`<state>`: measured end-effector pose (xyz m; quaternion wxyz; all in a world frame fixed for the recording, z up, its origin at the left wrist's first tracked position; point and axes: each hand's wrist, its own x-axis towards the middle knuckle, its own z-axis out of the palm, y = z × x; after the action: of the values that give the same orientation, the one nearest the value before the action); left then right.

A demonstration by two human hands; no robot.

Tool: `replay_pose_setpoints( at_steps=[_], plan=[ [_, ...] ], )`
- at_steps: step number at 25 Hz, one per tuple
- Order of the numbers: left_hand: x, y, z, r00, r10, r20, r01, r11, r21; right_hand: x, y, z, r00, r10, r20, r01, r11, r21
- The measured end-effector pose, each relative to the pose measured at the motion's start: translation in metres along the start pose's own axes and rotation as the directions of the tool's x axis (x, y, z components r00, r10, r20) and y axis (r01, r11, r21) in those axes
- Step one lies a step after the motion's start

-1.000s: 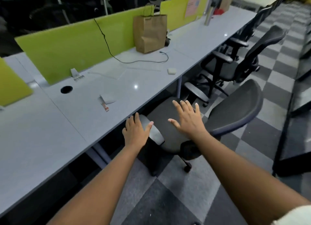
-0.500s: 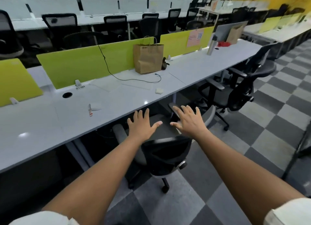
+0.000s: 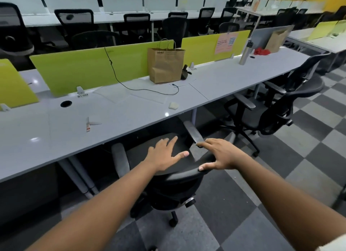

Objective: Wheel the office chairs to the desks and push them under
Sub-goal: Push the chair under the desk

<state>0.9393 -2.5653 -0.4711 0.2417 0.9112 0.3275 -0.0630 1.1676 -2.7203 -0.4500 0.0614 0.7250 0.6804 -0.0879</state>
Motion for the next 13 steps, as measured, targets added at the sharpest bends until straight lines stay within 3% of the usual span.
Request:
replay_pose_setpoints(
  at_steps=[4,7,9,11,13],
  plan=[
    [-0.019,-0.001,0.01,0.967,0.06,0.246,-0.003,0.975,-0.224,0.01,0.004,0.006,0.979,-0.187,-0.08,0.187,0.982,-0.011],
    [-0.036,-0.001,0.022,0.937,-0.035,0.348,0.081,0.99,-0.119,0.007,0.022,0.022,0.946,-0.323,0.014,0.323,0.943,-0.082],
    [-0.041,0.009,0.031,0.951,-0.121,0.285,0.099,0.991,0.089,0.008,0.035,0.031,0.956,-0.286,0.071,0.293,0.95,-0.11],
    [-0.041,0.019,0.038,0.981,-0.16,0.113,0.126,0.958,0.257,0.014,0.039,0.036,0.97,-0.243,0.028,0.245,0.962,-0.122],
    [-0.038,0.025,0.038,0.98,-0.198,0.005,0.187,0.933,0.308,0.025,0.041,0.037,0.971,-0.241,-0.005,0.238,0.964,-0.115]
  ],
)
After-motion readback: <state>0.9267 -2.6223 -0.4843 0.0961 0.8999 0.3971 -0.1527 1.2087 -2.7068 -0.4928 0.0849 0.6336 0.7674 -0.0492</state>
